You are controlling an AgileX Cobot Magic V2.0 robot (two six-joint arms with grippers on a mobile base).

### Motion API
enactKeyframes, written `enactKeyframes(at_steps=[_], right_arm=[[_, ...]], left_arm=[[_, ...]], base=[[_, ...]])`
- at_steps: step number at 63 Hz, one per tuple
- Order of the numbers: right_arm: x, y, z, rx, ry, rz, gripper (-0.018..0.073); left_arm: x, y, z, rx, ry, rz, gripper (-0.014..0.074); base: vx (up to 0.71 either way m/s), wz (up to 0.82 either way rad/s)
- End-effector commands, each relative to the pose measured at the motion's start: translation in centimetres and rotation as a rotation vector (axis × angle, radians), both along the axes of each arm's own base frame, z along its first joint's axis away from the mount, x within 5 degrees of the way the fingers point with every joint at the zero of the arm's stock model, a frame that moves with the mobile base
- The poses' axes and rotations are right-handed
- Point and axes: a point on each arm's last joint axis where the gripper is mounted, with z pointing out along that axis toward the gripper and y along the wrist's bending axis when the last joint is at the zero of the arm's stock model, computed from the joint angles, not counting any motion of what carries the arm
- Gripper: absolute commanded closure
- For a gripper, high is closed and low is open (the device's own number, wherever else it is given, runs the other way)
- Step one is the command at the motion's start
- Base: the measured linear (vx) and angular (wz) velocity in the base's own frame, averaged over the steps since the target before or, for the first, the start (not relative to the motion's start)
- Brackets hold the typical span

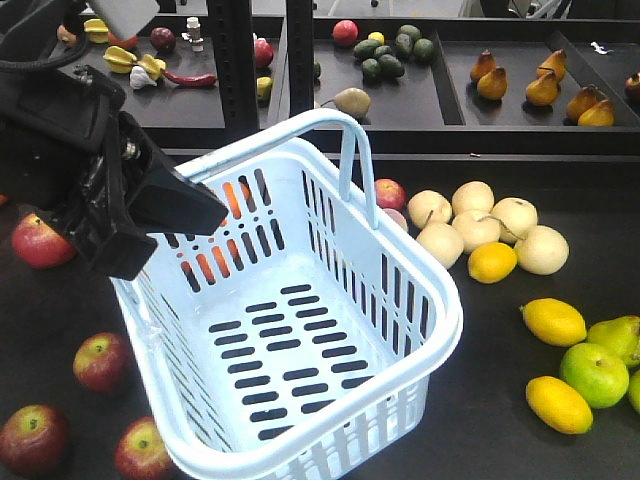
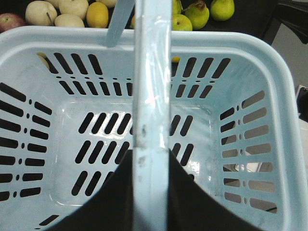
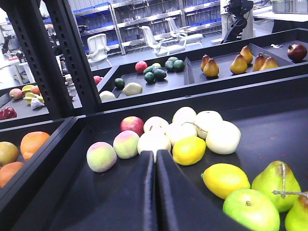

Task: Pick three apples into basket with both arms
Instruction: 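Close the left gripper on the basket handle and lift the basket, then carry the basket in the left gripper while driving back into the aisle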

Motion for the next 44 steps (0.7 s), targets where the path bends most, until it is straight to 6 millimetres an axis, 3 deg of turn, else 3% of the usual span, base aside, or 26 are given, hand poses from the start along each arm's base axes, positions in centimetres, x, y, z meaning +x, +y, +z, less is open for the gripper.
enactKeyframes(at_steps=[1, 44], right_arm=[[-0.03, 0.04, 0.27, -0.011, -0.067, 0.003, 0.0564], [-0.03, 0.04, 0.27, -0.011, -0.067, 0.003, 0.0564]], left_arm=[[-0.96, 0.08, 2.18, -0.102, -0.077, 0.011, 0.0602], [-0.96, 0.08, 2.18, -0.102, -0.077, 0.011, 0.0602]], base=[[0.00, 0.00], [0.00, 0.01]])
